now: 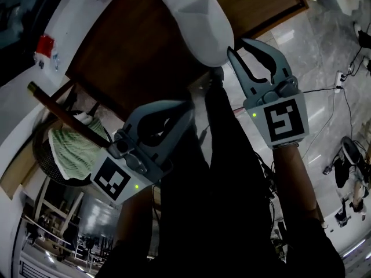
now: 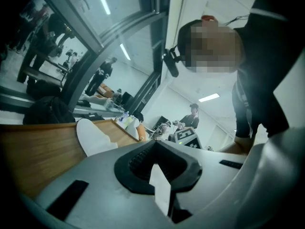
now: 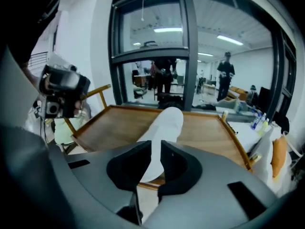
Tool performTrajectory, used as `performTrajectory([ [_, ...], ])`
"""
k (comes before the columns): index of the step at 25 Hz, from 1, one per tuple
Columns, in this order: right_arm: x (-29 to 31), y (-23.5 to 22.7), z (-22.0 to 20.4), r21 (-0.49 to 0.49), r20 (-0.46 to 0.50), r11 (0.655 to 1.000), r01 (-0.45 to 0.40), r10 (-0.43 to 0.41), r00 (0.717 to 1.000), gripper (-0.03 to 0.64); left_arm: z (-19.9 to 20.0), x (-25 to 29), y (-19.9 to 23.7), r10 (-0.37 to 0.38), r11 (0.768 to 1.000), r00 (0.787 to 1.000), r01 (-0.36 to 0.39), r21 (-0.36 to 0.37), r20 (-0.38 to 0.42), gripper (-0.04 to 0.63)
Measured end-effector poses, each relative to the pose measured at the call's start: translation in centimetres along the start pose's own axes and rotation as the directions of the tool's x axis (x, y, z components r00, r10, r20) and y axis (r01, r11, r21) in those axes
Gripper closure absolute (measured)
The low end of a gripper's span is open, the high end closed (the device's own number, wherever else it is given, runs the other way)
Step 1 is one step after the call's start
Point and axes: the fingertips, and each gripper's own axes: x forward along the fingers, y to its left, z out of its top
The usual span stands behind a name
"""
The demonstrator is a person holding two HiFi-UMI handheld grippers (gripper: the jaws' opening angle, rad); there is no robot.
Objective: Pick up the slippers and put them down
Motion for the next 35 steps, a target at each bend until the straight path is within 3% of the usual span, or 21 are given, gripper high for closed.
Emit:
performTrajectory([
  [1,-1.0,0.5,1.5,-0.027,0.034,0.999,-0.023,0.024,0.999,0.559,0.4,-0.1,0.2,0.018,1.000,1.000,-0.018,-0.021,0.018,0.585],
  [4,-5.1,2.0,6.8,-0.092,0.128,0.991,-0.092,0.104,0.986,0.581,2.5,-0.8,-0.4,0.073,0.995,0.995,-0.068,-0.071,0.070,0.586],
  [8,-10.3,2.6,15.1,-0.193,0.263,0.972,-0.133,0.182,0.947,0.591,7.2,-1.3,-1.8,0.082,0.996,0.991,-0.086,0.036,0.101,0.586],
  [12,-17.9,4.6,21.5,-0.128,0.417,0.970,-0.206,0.241,0.876,0.592,12.1,-3.4,-7.9,0.050,0.990,0.990,-0.066,0.124,0.129,0.585],
  [16,-23.9,6.9,23.6,-0.103,0.489,0.956,-0.274,0.288,0.824,0.592,16.2,-5.2,-14.5,0.014,0.970,0.985,-0.056,0.237,0.173,0.586],
  [19,-25.3,7.8,24.0,-0.110,0.522,0.932,-0.345,0.349,0.778,0.592,18.8,-5.9,-17.4,0.009,0.939,0.978,-0.080,0.334,0.208,0.586],
  [24,-27.5,9.0,24.5,-0.093,0.594,0.889,-0.447,0.410,0.692,0.592,19.5,-6.5,-20.9,0.023,0.896,0.981,-0.105,0.431,0.191,0.586],
  [27,-27.6,9.4,23.6,-0.106,0.577,0.874,-0.475,0.443,0.686,0.592,19.4,-6.7,-22.2,0.025,0.878,0.984,-0.105,0.466,0.175,0.586],
  [32,-29.8,12.4,22.6,-0.121,0.590,0.875,-0.468,0.443,0.675,0.592,17.8,-8.2,-23.9,-0.025,0.883,0.988,-0.049,0.467,0.151,0.586],
  [35,-30.2,14.0,20.6,-0.053,0.577,0.903,-0.427,0.377,0.725,0.592,16.9,-10.0,-26.2,-0.093,0.880,0.983,0.007,0.474,0.158,0.586],
])
